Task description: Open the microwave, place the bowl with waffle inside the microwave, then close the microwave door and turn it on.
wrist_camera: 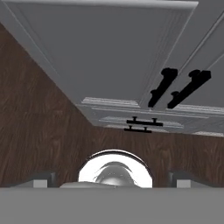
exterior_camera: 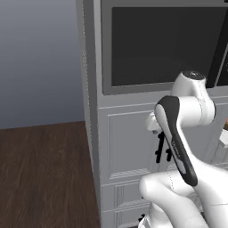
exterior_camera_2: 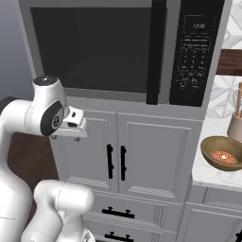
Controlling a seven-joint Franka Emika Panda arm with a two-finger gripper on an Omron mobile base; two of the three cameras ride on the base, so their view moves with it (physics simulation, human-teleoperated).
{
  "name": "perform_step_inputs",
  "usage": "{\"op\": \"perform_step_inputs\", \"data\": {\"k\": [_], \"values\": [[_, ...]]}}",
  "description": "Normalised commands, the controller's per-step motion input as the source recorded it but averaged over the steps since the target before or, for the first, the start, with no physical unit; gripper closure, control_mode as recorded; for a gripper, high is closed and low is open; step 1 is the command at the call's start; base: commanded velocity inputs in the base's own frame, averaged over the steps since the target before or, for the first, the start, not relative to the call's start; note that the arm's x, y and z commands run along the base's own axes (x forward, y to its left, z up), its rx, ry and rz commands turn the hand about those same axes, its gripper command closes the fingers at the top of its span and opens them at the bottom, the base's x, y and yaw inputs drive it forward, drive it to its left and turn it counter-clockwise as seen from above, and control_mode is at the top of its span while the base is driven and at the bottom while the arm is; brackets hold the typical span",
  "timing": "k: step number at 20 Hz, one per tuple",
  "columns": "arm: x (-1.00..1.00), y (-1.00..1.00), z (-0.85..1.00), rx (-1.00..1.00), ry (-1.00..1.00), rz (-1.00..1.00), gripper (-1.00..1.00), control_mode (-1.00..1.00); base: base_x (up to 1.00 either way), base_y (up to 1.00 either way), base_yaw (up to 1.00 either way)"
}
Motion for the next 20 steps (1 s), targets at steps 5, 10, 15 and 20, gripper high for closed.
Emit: {"op": "perform_step_inputs", "data": {"k": [5, 10, 15, 20], "values": [[0.0, 0.0, 0.0, 0.0, 0.0, 0.0, -1.0, 1.0, 0.0, -0.45, -0.02], [0.0, 0.0, 0.0, 0.0, 0.0, 0.0, -1.0, 1.0, 0.0, -0.77, 0.0], [0.0, 0.0, 0.0, 0.0, 0.0, 0.0, -1.0, 1.0, 0.0, -0.71, 0.0], [0.0, 0.0, 0.0, 0.0, 0.0, 0.0, -1.0, 1.0, 0.0, -0.71, 0.0]]}}
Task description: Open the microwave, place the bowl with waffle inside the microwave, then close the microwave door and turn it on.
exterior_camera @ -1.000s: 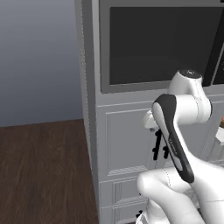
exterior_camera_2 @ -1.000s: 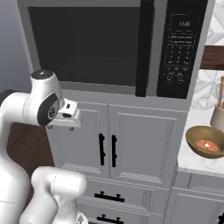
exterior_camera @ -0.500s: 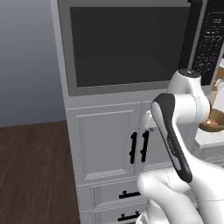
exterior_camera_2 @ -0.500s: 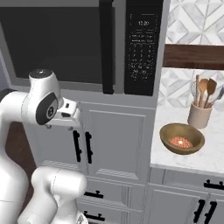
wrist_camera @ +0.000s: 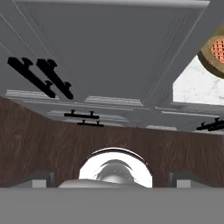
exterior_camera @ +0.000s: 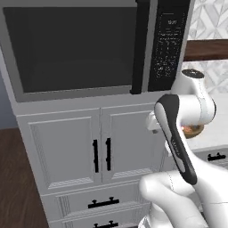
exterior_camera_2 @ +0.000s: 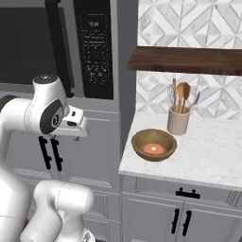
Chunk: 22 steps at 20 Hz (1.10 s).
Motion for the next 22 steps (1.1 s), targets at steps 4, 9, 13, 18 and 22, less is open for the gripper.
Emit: {"op": "perform_step_inputs", "data": {"k": [4, 9, 13, 18, 22], "values": [[0.0, 0.0, 0.0, 0.0, 0.0, 0.0, -1.0, 1.0, 0.0, -0.71, 0.0], [0.0, 0.0, 0.0, 0.0, 0.0, 0.0, -1.0, 1.0, 0.0, -0.52, 0.03], [0.0, 0.0, 0.0, 0.0, 0.0, 0.0, -1.0, 1.0, 0.0, -0.06, 0.16], [0.0, 0.0, 0.0, 0.0, 0.0, 0.0, -1.0, 1.0, 0.0, 0.06, 0.24], [0.0, 0.0, 0.0, 0.0, 0.0, 0.0, -1.0, 1.0, 0.0, 0.09, 0.29]]}}
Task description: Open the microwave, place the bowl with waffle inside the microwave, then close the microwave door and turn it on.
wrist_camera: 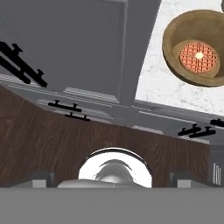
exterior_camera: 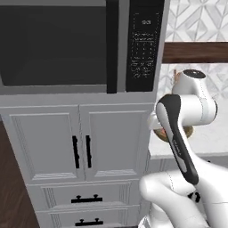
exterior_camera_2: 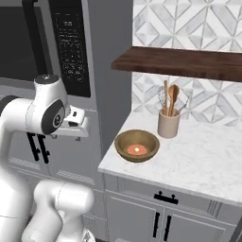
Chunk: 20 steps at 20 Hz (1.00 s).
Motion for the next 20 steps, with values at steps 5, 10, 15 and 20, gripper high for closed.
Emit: {"op": "perform_step_inputs", "data": {"k": [5, 10, 15, 20], "values": [[0.0, 0.0, 0.0, 0.0, 0.0, 0.0, -1.0, 1.0, 0.0, 0.27, 0.25], [0.0, 0.0, 0.0, 0.0, 0.0, 0.0, -1.0, 1.0, 0.0, 0.37, 0.27], [0.0, 0.0, 0.0, 0.0, 0.0, 0.0, -1.0, 1.0, 0.0, 0.32, 0.24], [-0.03, 0.0, 0.0, -0.05, -0.07, 0.05, -1.0, -1.0, 0.0, 0.01, 0.04]]}}
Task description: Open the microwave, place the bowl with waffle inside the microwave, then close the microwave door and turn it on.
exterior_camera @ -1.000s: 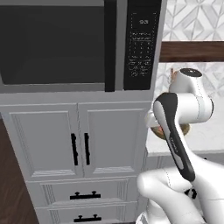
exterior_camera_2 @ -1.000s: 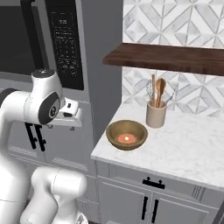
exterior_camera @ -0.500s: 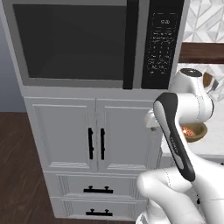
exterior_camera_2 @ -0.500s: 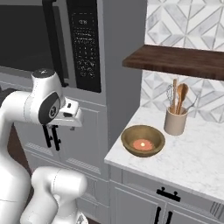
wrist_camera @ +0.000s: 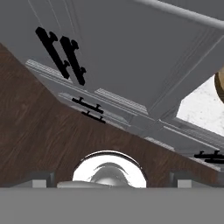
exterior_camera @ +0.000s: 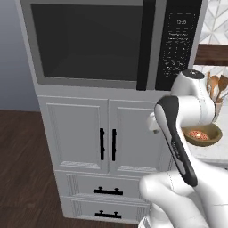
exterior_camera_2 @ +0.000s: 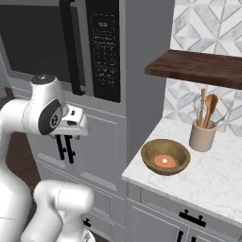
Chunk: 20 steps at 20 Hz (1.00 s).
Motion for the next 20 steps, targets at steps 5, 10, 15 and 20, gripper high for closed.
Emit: {"op": "perform_step_inputs", "data": {"k": [5, 10, 15, 20], "values": [[-0.11, 0.0, 0.44, -0.01, -0.3, -0.02, -1.0, -1.0, 0.0, 0.0, 0.0], [-0.01, 0.09, 0.62, 0.0, -0.39, -0.05, -1.0, -1.0, 0.0, 0.0, 0.0], [0.0, 0.09, 0.51, 0.0, -0.28, -0.03, -1.0, -1.0, 0.0, 0.0, 0.0], [0.01, 0.13, 0.47, 0.0, -0.1, -0.05, -1.0, -1.0, 0.0, 0.0, 0.0]]}}
